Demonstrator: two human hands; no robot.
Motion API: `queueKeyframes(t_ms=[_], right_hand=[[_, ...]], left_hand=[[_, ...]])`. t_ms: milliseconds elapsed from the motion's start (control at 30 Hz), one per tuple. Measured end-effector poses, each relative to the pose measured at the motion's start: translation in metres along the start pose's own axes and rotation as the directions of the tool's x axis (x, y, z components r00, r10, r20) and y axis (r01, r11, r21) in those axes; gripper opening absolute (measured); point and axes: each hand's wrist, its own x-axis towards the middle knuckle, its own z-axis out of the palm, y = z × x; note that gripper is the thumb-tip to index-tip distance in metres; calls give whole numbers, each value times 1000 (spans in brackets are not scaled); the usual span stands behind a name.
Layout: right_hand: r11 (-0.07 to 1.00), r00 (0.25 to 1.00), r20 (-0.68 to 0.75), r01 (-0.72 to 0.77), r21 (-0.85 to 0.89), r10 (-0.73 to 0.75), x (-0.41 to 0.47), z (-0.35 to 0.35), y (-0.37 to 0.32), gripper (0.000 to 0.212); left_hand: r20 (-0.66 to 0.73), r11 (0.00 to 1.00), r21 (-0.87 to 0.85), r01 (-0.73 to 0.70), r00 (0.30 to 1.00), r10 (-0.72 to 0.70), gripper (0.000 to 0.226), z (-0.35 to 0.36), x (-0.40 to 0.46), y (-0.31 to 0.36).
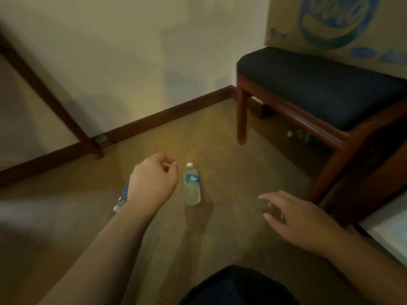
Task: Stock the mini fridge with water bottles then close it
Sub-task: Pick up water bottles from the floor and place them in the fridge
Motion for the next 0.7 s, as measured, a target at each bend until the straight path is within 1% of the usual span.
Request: queueKeyframes(t_ms=[133, 267, 333, 367, 433, 500, 567, 633, 700], right_hand=[[999, 992, 122, 8, 42, -13, 67, 39, -36, 52], [989, 976, 211, -84, 125, 56, 137, 96, -70, 56], [979, 964, 250, -136, 150, 96, 169, 129, -82, 64], [973, 958, 267, -156, 171, 106, 182, 143, -88, 66], [958, 962, 247, -172, 231, 113, 206, 169, -101, 69], [939, 973, 180, -192, 284, 145, 229, 190, -111, 76], [919, 973, 115, -225, 323, 198, 255, 213, -115, 84], [881, 959, 108, -283, 378, 261, 275, 232, -117, 90], [867, 942, 102, -334, 369, 319, 287, 245, -118, 94]], left_hand=[[35, 968, -63, 242, 970, -241, 14, 14, 34, -46], [5, 874, -198, 444, 892, -451, 19, 25, 74, -93], [14, 818, -257, 515, 848, -530, 21, 26, 93, -114], [21, 791, -289, 540, 829, -558, 26, 26, 103, -125], [-10, 759, -329, 563, 801, -598, 36, 25, 123, -149], [-39, 762, -291, 579, 788, -614, 36, 24, 136, -172], [-23, 789, -202, 580, 803, -596, 32, 30, 145, -191], [47, 814, -59, 578, 816, -576, 35, 43, 148, -212], [146, 825, 136, 548, 813, -564, 42, 56, 145, -231]])
